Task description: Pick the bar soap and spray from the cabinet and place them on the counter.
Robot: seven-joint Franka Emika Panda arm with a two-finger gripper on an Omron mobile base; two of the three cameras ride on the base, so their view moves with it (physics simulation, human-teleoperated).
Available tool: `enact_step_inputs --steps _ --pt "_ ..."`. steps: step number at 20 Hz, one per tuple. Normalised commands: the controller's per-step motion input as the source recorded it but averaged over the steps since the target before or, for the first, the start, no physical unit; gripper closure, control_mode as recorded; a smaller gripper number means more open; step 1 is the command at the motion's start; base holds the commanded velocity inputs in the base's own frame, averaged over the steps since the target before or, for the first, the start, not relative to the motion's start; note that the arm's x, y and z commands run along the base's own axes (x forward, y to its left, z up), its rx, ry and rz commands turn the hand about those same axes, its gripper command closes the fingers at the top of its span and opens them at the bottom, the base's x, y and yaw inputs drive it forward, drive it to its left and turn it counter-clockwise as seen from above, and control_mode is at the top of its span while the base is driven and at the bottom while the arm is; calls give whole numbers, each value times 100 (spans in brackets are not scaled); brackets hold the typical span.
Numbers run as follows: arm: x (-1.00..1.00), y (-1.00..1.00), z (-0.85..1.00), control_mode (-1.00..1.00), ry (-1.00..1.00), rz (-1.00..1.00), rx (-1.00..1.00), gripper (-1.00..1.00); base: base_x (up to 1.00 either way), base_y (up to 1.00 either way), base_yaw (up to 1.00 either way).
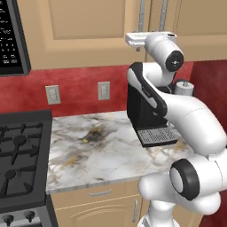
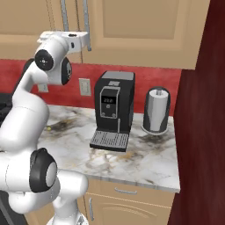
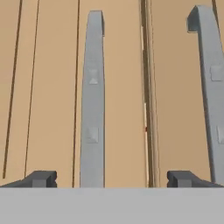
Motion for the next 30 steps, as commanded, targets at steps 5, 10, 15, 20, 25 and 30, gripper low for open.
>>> enact_step_inputs --steps 5,10,15,20,25,30 --pt "38 17 -19 -100 8 0 0 -100 0 0 0" --pt "49 11 -28 -100 10 0 0 -100 0 0 0" --pt "60 1 -29 -100 11 -1 0 -100 0 0 0" --pt "32 1 -14 -100 7 0 -4 100 0 0 0" --pt "0 0 0 -100 0 0 0 100 0 0 0" --pt "0 0 0 -100 0 0 0 100 0 0 0"
